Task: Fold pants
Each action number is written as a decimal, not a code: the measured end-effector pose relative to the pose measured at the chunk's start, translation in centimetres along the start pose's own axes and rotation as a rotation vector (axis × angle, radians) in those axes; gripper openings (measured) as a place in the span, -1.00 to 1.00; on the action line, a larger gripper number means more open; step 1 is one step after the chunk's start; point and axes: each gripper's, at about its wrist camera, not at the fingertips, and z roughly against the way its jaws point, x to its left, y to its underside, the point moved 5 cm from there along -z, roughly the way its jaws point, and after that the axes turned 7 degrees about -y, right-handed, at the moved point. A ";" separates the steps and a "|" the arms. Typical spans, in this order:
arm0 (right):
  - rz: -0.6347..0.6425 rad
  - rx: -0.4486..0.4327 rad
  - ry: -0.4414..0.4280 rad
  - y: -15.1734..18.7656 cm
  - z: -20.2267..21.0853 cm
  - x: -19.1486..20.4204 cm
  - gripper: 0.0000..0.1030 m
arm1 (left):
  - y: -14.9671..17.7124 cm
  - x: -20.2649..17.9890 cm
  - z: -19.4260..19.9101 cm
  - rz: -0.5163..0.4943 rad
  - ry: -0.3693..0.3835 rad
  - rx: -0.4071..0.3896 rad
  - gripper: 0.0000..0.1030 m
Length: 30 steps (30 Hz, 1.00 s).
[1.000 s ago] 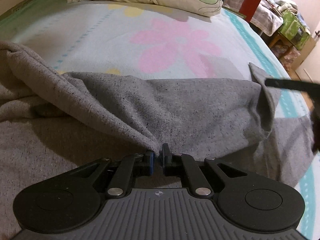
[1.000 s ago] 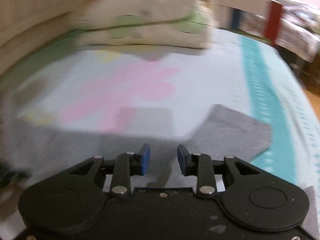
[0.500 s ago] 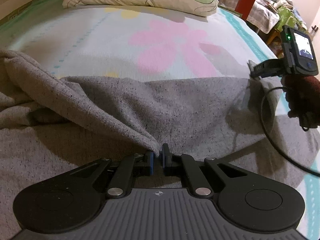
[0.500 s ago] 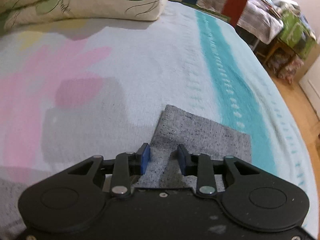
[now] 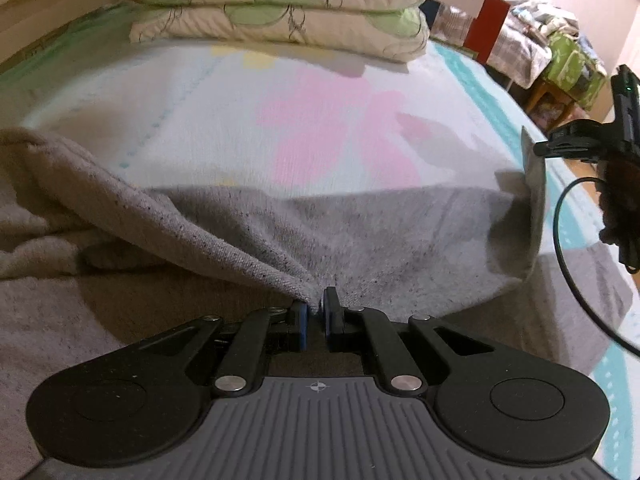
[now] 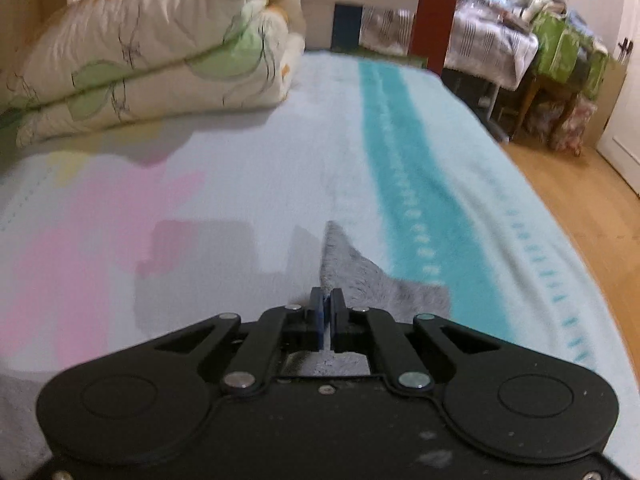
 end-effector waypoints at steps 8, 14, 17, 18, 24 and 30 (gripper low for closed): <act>-0.072 -0.124 -0.015 -2.3 6.8 -3.0 -0.94 | -3.3 0.3 5.5 0.005 0.016 -0.194 -0.86; -0.134 -0.136 0.049 0.7 11.6 -7.9 -0.94 | -0.3 -1.7 8.4 -0.097 0.068 -0.231 -0.86; -0.168 -0.086 0.113 4.9 12.8 -10.2 -0.94 | 3.9 -3.3 7.0 -0.179 0.099 -0.111 -0.86; -0.195 -0.060 0.126 6.3 12.7 -11.1 -0.94 | 5.2 -3.7 6.2 -0.196 0.108 -0.051 -0.86; -0.293 0.065 0.113 12.6 10.7 -12.1 -0.77 | 9.4 -3.8 2.7 -0.236 0.095 0.120 -0.87; -0.059 0.026 0.008 8.9 7.7 -4.6 -0.43 | 8.1 -3.0 2.5 -0.233 0.054 0.041 -0.85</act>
